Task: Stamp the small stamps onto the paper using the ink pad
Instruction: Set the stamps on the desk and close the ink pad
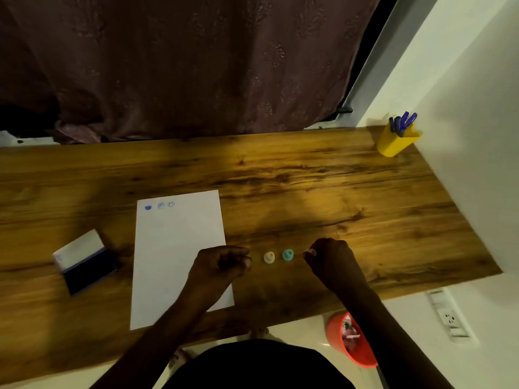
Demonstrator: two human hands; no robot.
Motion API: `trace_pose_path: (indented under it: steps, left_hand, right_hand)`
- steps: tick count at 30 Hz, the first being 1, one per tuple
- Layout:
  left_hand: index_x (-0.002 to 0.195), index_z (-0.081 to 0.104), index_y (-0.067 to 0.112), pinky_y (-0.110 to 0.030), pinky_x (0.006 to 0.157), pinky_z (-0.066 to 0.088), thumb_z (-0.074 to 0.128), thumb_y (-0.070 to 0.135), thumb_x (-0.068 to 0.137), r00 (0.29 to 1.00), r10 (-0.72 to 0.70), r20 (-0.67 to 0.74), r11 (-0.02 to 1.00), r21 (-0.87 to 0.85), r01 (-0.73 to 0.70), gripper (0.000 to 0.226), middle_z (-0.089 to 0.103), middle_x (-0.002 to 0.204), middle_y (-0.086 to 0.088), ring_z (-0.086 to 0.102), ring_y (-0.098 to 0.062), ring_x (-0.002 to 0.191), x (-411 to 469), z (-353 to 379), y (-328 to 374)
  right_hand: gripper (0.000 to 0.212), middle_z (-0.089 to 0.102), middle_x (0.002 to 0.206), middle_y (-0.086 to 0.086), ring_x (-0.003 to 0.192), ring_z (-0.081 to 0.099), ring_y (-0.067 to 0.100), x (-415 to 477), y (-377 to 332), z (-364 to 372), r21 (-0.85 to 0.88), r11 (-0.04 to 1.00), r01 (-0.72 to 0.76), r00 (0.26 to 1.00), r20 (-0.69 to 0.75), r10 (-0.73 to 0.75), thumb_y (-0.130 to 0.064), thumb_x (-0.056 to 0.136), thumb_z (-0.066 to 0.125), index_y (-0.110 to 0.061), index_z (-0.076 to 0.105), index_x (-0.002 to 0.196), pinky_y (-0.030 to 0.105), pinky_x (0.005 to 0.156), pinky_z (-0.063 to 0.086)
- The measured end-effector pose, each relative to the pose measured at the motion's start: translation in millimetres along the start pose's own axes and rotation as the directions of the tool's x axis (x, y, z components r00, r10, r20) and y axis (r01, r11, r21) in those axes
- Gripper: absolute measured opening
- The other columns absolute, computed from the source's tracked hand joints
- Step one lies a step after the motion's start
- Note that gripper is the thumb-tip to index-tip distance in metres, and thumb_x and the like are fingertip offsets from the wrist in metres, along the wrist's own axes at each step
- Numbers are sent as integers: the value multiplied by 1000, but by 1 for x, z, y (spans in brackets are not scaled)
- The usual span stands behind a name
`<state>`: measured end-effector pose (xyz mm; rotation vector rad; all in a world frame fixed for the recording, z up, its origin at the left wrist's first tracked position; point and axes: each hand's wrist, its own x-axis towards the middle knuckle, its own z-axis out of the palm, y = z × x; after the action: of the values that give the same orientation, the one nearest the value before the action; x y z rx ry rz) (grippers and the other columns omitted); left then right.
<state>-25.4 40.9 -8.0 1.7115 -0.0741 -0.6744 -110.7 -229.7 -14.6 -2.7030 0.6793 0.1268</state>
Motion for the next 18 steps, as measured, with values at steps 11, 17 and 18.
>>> trace_pose_path:
  steps: [11,17,18]
  left_hand:
    - [98,85,28,-50,99,60,84,14,86,998,-36,-45,998,-44,34,19,85,97,0,81,-19,95,-8,-9,-1]
    - [99,84,26,-52,100,60,84,13,86,998,-37,-45,998,-62,34,18,85,95,-2,82,-21,93,-10,-16,-4]
    - [98,84,27,-51,99,60,84,14,86,998,-28,-50,998,-59,25,18,85,95,-2,82,-21,93,-10,-19,-3]
  right_hand:
    - [22,75,87,8,83,72,30,6,-10,7,-51,998,27,999,30,-25,-36,91,68,-15,70,86,29,63,43]
    - [27,75,92,9,90,72,31,4,-15,3,-79,996,36,999,41,-33,-40,91,65,-14,70,91,29,67,46]
    - [31,75,94,10,93,72,32,3,-18,0,-93,995,38,999,38,-35,-43,91,65,-12,70,95,33,72,52]
